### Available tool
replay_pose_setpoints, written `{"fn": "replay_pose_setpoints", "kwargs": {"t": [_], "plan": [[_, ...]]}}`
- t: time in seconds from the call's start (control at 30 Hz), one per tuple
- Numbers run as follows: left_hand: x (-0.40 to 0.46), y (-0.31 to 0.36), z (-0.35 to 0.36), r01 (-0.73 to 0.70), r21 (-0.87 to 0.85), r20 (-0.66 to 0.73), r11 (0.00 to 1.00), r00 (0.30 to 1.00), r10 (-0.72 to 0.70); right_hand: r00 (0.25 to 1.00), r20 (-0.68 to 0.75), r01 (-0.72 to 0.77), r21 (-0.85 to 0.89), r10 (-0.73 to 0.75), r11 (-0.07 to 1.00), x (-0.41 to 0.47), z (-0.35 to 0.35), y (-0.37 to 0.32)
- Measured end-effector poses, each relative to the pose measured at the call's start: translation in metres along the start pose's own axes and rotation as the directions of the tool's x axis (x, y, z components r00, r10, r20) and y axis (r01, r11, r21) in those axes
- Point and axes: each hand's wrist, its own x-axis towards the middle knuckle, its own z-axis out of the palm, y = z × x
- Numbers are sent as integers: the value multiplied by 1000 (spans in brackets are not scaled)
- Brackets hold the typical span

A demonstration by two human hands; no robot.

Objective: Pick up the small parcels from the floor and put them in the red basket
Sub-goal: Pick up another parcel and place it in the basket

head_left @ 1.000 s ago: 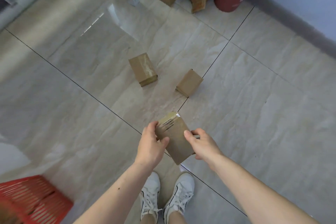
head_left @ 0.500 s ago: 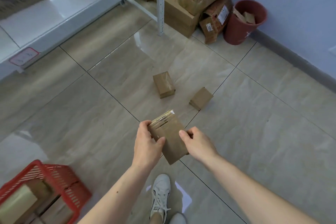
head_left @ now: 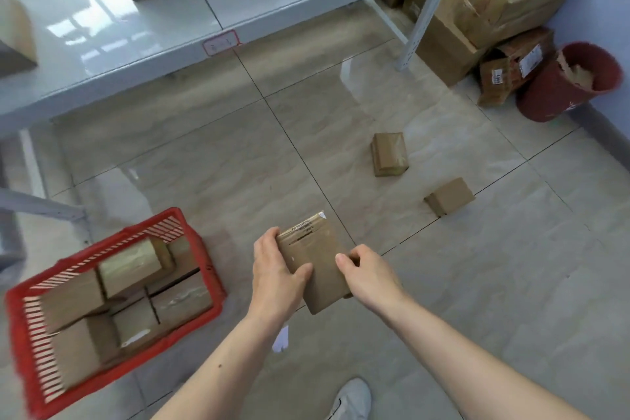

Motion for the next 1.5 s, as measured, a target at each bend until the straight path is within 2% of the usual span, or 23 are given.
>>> {"fn": "replay_pose_setpoints", "kwargs": {"t": [0.3, 0.5, 0.67, 0.9, 1.17, 1.37, 1.5], "plan": [[9, -99, -144, 63, -40, -79, 997, 995, -66, 996, 74, 42, 2, -42, 999, -31, 144, -99], [19, -192, -242, 44, 21, -37, 999, 998, -43, 978, 188, 75, 58, -85, 995, -50, 260, -146], [27, -263, -286, 152, -31, -24, 988, 988, -153, 967, 237, 96, 11, -96, 995, -46, 347, -162], [42, -347, -293, 283, -111, -51, 953, 956, -290, 955, 287, 102, -89, -72, 991, -20, 434, -156], [84, -431, -266, 337, -97, -93, 936, 934, -346, 933, 350, 170, -220, -85, 961, 40, 513, -132], [106, -478, -246, 465, 104, -185, 879, 878, -442, 923, 380, 163, -253, -57, 954, 77, 560, -111], [117, -502, -232, 494, 141, -207, 858, 862, -462, 939, 338, 164, -267, -67, 950, 95, 578, -104]]}}
